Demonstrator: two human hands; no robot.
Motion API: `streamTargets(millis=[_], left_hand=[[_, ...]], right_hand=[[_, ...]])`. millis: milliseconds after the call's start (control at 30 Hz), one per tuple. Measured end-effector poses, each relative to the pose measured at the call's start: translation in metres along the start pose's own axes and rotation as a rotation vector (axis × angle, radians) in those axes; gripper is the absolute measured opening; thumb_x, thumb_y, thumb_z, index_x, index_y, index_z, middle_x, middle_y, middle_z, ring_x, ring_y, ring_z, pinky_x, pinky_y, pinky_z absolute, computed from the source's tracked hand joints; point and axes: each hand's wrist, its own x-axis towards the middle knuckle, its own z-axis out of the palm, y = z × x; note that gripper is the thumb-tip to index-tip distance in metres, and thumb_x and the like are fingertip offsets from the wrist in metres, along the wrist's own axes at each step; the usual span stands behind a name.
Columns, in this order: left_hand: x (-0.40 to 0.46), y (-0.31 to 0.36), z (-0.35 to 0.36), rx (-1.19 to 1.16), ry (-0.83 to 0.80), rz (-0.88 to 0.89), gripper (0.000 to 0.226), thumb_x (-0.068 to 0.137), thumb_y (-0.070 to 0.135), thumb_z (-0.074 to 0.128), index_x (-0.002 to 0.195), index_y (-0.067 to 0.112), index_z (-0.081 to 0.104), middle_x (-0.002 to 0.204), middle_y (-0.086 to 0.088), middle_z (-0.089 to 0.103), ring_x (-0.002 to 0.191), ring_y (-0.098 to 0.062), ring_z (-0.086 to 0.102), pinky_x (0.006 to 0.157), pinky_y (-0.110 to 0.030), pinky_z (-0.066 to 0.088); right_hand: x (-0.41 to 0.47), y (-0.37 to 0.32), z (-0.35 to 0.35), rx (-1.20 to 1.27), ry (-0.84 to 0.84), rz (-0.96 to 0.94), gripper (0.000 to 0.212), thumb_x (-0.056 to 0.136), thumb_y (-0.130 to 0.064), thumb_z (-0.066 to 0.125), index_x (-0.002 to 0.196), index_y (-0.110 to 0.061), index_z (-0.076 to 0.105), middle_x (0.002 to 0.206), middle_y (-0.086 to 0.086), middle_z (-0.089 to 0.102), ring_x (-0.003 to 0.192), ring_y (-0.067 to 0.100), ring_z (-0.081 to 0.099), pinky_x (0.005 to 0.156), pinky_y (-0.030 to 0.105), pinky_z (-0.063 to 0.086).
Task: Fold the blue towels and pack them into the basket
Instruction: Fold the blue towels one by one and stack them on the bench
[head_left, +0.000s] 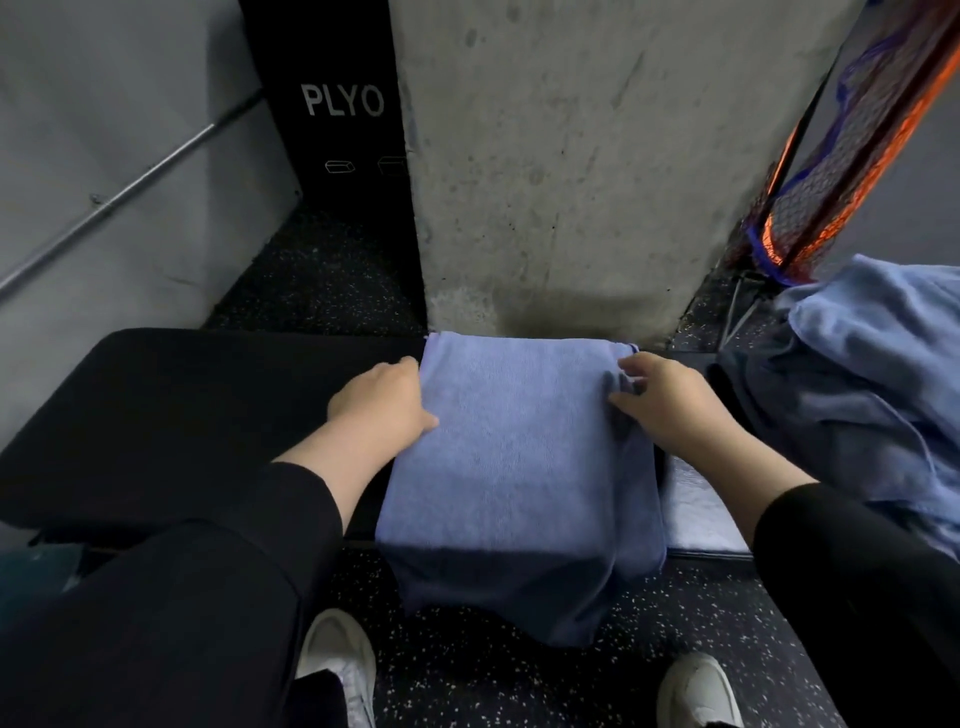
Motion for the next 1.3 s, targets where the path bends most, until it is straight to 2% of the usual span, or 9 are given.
streamTargets(millis=[200, 300, 400, 500, 667, 767, 900, 1100, 1300], left_hand=[[-0.003, -0.004, 0.004, 0.022, -0.181, -0.048, 0.025, 0.091, 0.039, 0.066, 0.083, 0.016, 0.061, 0.078, -0.001, 0.067, 0.065, -0.018, 0.063, 0.064, -0.032, 0.052], [-0.002, 0.000, 0.008, 0.000, -0.198, -0.027, 0.019, 0.091, 0.021, 0.058, 0.073, 0.014, 0.058, 0.067, -0.003, 0.065, 0.055, -0.019, 0.059, 0.057, -0.030, 0.049], [-0.004, 0.005, 0.008, -0.057, -0.163, -0.039, 0.019, 0.085, 0.012, 0.047, 0.068, 0.013, 0.054, 0.060, -0.005, 0.060, 0.050, -0.021, 0.053, 0.053, -0.028, 0.040], [0.002, 0.005, 0.006, -0.330, -0.003, -0.048, 0.019, 0.086, 0.014, 0.042, 0.073, 0.011, 0.056, 0.063, -0.008, 0.071, 0.051, -0.027, 0.063, 0.060, -0.036, 0.053], [0.019, 0.006, 0.005, -0.879, 0.204, -0.096, 0.020, 0.099, 0.020, 0.048, 0.114, 0.014, 0.060, 0.087, -0.007, 0.072, 0.076, -0.028, 0.071, 0.079, -0.048, 0.061], [0.017, 0.002, 0.007, -0.530, 0.147, -0.016, 0.038, 0.097, 0.033, 0.059, 0.132, 0.019, 0.054, 0.110, -0.001, 0.066, 0.092, -0.020, 0.064, 0.078, -0.039, 0.054], [0.005, -0.004, 0.006, -0.101, 0.021, 0.004, 0.035, 0.089, 0.045, 0.070, 0.106, 0.018, 0.056, 0.101, 0.001, 0.061, 0.082, -0.017, 0.059, 0.067, -0.035, 0.047], [-0.008, -0.008, -0.008, 0.119, -0.310, -0.091, 0.040, 0.083, 0.055, 0.073, 0.087, 0.018, 0.059, 0.072, 0.003, 0.073, 0.054, -0.016, 0.067, 0.067, -0.031, 0.055], [-0.002, -0.001, 0.007, 0.058, -0.325, -0.015, 0.022, 0.096, 0.025, 0.056, 0.079, 0.012, 0.062, 0.074, 0.001, 0.072, 0.047, -0.015, 0.058, 0.054, -0.024, 0.044]], right_hand=[[-0.013, 0.015, -0.010, -0.184, -0.183, 0.224, 0.041, 0.077, -0.050, 0.073, 0.082, -0.011, 0.061, 0.074, 0.007, 0.068, 0.067, 0.028, 0.065, 0.058, 0.032, 0.048], [-0.011, 0.014, -0.008, -0.041, -0.315, 0.305, 0.035, 0.085, -0.032, 0.071, 0.069, -0.002, 0.064, 0.057, 0.008, 0.065, 0.046, 0.025, 0.058, 0.051, 0.027, 0.045], [-0.012, 0.008, -0.004, 0.057, -0.304, 0.314, 0.030, 0.087, -0.020, 0.064, 0.066, 0.001, 0.064, 0.056, 0.016, 0.062, 0.047, 0.029, 0.056, 0.049, 0.028, 0.041], [-0.004, 0.006, -0.005, 0.174, -0.107, 0.239, 0.032, 0.088, -0.018, 0.056, 0.065, 0.002, 0.065, 0.055, 0.012, 0.068, 0.049, 0.030, 0.066, 0.052, 0.033, 0.053], [0.020, -0.001, -0.010, 0.345, 0.089, 0.141, 0.009, 0.089, -0.019, 0.061, 0.087, -0.014, 0.068, 0.081, 0.009, 0.073, 0.076, 0.028, 0.069, 0.072, 0.034, 0.053], [0.016, -0.001, -0.001, 0.201, -0.029, 0.097, 0.023, 0.091, -0.022, 0.067, 0.110, -0.009, 0.068, 0.103, 0.008, 0.072, 0.103, 0.030, 0.066, 0.085, 0.035, 0.049], [0.003, 0.005, -0.002, 0.006, 0.023, 0.035, 0.030, 0.088, -0.029, 0.070, 0.114, -0.015, 0.067, 0.108, 0.005, 0.067, 0.104, 0.029, 0.062, 0.082, 0.033, 0.046], [-0.012, 0.018, -0.016, -0.127, -0.335, 0.283, 0.045, 0.084, -0.042, 0.073, 0.068, -0.001, 0.067, 0.048, 0.006, 0.063, 0.041, 0.025, 0.059, 0.044, 0.024, 0.042], [-0.017, 0.014, -0.009, -0.040, -0.355, 0.269, 0.034, 0.094, -0.019, 0.062, 0.066, 0.000, 0.065, 0.048, 0.005, 0.064, 0.036, 0.019, 0.056, 0.043, 0.023, 0.043]])
